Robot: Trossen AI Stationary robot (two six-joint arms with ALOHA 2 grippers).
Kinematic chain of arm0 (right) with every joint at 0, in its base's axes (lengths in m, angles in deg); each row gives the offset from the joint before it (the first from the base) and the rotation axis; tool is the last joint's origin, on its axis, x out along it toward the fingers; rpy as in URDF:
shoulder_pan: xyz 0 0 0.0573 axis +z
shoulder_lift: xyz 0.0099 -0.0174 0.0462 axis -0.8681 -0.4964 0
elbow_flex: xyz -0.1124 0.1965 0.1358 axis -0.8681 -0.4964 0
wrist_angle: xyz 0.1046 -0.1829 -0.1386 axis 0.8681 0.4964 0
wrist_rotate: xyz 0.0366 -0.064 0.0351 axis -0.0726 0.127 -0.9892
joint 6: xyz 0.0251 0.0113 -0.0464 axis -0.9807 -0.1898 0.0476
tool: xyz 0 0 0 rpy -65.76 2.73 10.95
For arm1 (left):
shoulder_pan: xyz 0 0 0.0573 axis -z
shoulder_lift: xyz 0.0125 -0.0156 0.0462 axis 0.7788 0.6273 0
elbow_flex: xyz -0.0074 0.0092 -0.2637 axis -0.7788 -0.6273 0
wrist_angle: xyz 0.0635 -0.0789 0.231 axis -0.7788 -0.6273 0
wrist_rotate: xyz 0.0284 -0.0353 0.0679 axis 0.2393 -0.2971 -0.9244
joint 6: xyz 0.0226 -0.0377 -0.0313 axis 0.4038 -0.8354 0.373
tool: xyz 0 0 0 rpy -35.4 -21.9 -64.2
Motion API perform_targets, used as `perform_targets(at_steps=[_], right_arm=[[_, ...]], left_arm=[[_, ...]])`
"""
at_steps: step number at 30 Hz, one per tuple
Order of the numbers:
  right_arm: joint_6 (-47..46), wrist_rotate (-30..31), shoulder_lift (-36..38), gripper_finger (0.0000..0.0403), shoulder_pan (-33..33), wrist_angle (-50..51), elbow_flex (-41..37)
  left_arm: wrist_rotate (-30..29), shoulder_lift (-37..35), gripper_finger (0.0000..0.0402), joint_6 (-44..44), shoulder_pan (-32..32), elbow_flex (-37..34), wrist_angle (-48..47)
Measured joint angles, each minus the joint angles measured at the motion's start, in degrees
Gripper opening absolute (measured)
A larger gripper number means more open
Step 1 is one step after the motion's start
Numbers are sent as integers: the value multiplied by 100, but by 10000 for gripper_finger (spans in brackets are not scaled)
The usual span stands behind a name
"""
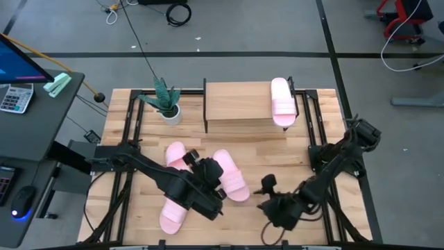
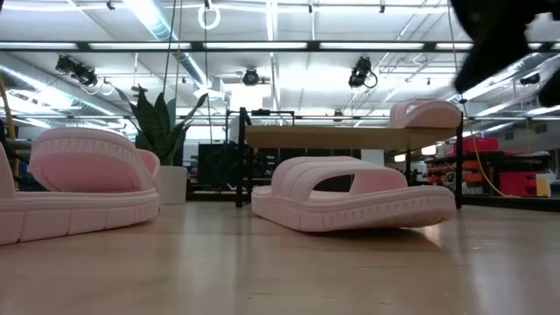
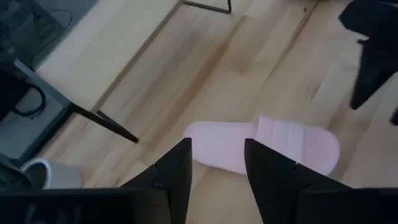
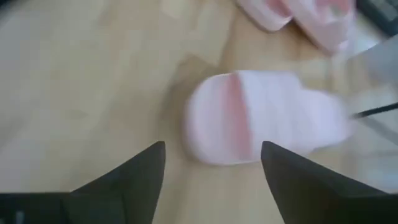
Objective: Pick and place slides into the shelf
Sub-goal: Put the pink slipper on the shelf
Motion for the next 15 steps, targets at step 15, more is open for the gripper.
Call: perform_targets(at_steps=[15], right_arm=[[1272,470,-1326,250,-216,-131,640]], left_arm=[[-294,-76,140,65,-18,-4,-11]])
